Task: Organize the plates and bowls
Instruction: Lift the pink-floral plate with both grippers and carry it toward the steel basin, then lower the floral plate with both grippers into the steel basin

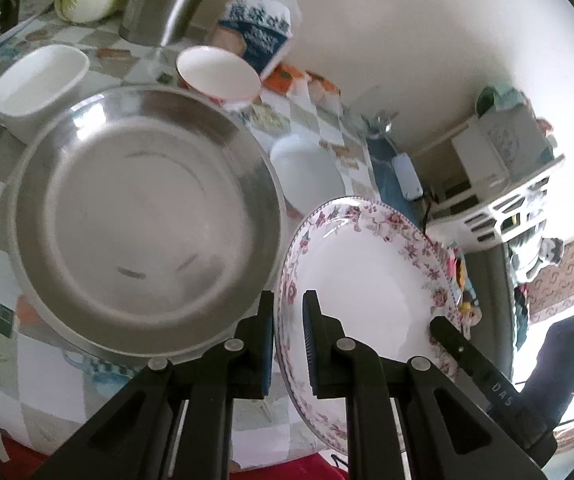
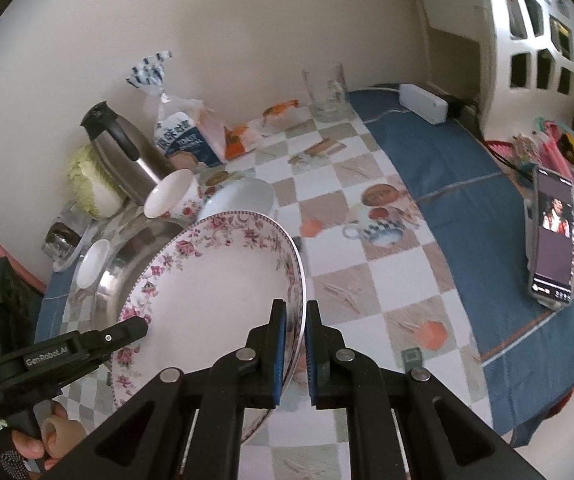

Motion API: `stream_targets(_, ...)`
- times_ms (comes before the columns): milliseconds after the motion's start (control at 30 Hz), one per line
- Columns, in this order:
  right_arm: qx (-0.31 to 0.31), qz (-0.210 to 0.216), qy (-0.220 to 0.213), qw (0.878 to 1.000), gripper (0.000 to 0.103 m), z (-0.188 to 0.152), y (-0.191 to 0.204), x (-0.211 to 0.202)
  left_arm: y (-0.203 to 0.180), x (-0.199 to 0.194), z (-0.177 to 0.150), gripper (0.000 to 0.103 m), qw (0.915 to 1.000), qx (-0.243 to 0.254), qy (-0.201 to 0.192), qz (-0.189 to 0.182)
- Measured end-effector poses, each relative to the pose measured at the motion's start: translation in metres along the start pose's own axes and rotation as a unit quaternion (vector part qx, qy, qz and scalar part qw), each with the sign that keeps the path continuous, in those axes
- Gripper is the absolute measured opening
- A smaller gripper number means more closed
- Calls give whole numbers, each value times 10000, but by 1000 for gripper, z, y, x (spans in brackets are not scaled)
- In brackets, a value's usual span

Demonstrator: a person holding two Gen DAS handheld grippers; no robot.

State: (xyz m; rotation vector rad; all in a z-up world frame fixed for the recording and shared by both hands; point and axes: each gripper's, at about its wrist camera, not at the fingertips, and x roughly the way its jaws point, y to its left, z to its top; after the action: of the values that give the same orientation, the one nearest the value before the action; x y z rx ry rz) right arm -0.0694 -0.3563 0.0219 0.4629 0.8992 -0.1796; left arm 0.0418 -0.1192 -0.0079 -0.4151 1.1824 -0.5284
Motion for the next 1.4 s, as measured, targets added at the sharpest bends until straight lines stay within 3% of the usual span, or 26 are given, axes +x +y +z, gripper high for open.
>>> stream_targets(233,-203,101,16,9997,9,10,37,8,20,-27,16,14,9992,-151,-372,31)
stream_targets(733,-664,393,138,9969,9,23,117,38,96,-69,40,14,9898,-1193,-766,-146)
stream_targets(1400,-955,864,566,9901,9,22,181,101,158,-90,55,14,9790,-1752,-1010,241)
